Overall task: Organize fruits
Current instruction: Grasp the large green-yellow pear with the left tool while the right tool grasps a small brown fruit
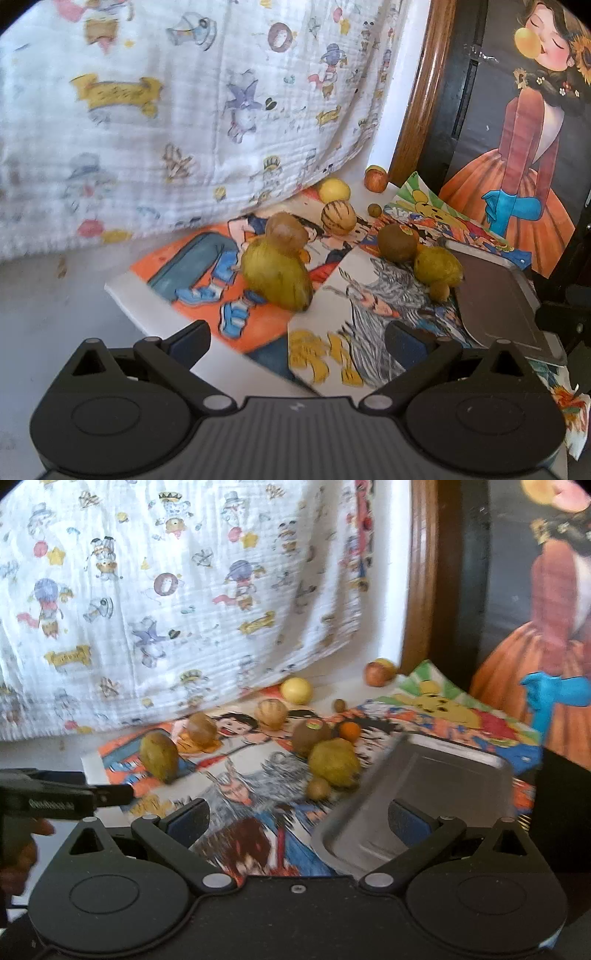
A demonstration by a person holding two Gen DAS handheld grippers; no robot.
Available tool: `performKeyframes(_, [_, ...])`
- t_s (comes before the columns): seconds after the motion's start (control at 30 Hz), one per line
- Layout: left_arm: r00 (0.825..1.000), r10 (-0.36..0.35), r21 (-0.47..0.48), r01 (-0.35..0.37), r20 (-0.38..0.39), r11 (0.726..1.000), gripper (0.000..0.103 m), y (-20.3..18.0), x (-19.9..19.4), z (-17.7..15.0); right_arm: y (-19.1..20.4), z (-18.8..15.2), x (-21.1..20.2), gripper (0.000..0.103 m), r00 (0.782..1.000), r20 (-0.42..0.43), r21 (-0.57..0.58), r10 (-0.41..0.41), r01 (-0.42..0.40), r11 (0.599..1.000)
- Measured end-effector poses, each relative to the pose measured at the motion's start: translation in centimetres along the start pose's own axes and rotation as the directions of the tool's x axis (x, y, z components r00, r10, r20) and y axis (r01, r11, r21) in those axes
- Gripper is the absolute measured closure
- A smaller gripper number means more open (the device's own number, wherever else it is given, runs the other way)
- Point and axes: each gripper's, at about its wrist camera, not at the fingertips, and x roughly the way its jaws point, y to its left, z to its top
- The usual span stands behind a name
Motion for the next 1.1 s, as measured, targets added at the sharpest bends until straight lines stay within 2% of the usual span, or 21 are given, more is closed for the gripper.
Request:
performKeyframes(0.2, [1.0, 0.006, 0.015, -0.006, -0.003, 1.0, 0.0, 0.2, 2.8, 1.8, -1.8, 2.0, 4.6, 0.001, 0.988, -0.061, 0.113, 0.138, -0.131, 0.985])
performKeyframes(0.37, [0.999, 0.037, 0.057, -0.037, 0.001, 0.998, 0.001, 0.4, 5.3, 2.4, -2.0, 2.0, 8.0, 0.012, 0.99, -0.074, 0.115, 0.124, -0.115, 0.987])
performKeyframes(0.63, [0.999, 0.027, 0.041, -0.026, -0.027, 0.999, 0.002, 0.9, 8.5, 3.0, -2.7, 1.0, 12.7, 0.024, 0.986, -0.14, 0.119, 0.093, -0.076, 0.99])
performKeyframes(0.9, [0.999, 0.005, 0.032, -0.003, -0.045, 0.999, 0.015, 0.7, 10.2, 2.9, -3.1, 0.6, 15.4, 0.04, 0.981, -0.178, 0.139, 0.072, -0.048, 0.989])
performKeyframes(1.1, [0.999, 0.017, 0.037, -0.016, -0.036, 0.999, 0.026, 0.6, 10.7, 3.0, -3.0, 0.5, 16.3, 0.048, 0.982, -0.18, 0.135, 0.06, -0.036, 0.99])
